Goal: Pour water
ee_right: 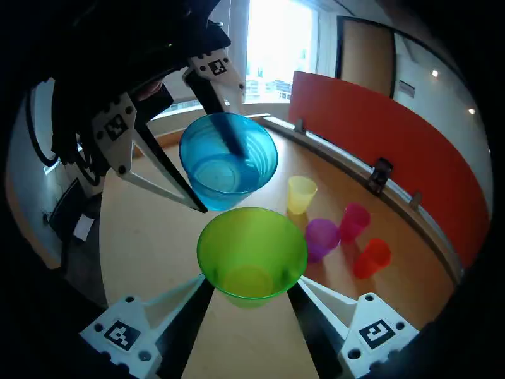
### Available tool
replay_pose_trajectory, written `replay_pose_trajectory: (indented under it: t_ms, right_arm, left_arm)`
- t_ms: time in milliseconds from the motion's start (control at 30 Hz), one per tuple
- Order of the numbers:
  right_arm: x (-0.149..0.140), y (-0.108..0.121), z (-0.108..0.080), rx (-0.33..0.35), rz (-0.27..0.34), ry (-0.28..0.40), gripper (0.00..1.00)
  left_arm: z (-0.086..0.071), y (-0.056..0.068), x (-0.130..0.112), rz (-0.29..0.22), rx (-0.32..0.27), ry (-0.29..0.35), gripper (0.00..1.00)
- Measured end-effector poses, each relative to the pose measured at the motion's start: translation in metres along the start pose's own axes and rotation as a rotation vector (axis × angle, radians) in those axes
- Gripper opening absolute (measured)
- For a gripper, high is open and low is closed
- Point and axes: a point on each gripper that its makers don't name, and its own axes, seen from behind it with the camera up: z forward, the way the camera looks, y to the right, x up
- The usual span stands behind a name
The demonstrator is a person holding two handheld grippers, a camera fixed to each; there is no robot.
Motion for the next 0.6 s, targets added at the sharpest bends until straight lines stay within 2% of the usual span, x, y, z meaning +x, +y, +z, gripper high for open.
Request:
replay_pose_trajectory:
  t_ms: [600]
  right_arm:
    - [0.0046, -0.0020, -0.0013, 0.002, 0.004, 0.008, 0.82]
  left_arm:
    - [-0.0051, 0.0017, 0.0028, 0.036, -0.009, -0.015, 0.75]
